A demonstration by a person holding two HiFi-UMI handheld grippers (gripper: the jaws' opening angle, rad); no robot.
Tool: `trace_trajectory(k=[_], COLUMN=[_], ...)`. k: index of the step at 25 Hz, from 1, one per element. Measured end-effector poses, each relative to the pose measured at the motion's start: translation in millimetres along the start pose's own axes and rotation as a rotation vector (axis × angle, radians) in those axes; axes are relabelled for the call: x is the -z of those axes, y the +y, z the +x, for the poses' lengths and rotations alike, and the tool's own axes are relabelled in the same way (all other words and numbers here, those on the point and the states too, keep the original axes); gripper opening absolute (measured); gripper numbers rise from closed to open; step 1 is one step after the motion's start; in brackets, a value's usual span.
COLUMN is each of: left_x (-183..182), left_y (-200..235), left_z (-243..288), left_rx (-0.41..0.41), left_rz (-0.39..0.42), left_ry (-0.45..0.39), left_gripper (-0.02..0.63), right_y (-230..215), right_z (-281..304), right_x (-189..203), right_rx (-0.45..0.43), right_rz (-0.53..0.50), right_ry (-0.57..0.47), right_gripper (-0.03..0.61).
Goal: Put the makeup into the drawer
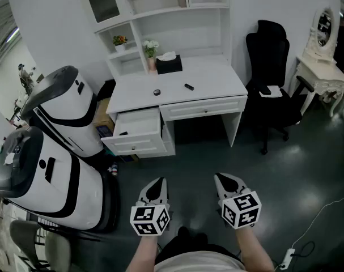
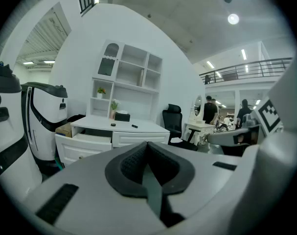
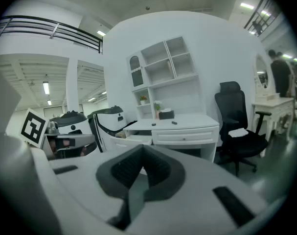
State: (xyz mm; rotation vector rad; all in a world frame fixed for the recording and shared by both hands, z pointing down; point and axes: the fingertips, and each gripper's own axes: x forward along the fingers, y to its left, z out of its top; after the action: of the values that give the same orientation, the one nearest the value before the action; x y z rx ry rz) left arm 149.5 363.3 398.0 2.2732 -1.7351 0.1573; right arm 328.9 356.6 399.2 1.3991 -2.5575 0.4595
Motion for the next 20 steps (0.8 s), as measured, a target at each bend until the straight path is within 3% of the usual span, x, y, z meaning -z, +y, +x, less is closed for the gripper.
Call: trace_trajectory(k=[13, 20], left_x=[1.1, 0.7], left_y=[-8.0, -6.0], left_z=[-11.8, -13.7], left_rx=[-0.011, -0.027], left_rz=[-0.004, 0.001], left_ry=[-0.002, -0.004], left_gripper=[0.002, 0.002], right_y=[0.5, -0.6], right_z=[-15.6, -12.8], right_x=[-2.7, -4.3], right_rx=[0.001, -0.019], right_rz=[0.022, 0.038], right_ry=[-0.058, -0.069], right_gripper=[0.005, 0.067])
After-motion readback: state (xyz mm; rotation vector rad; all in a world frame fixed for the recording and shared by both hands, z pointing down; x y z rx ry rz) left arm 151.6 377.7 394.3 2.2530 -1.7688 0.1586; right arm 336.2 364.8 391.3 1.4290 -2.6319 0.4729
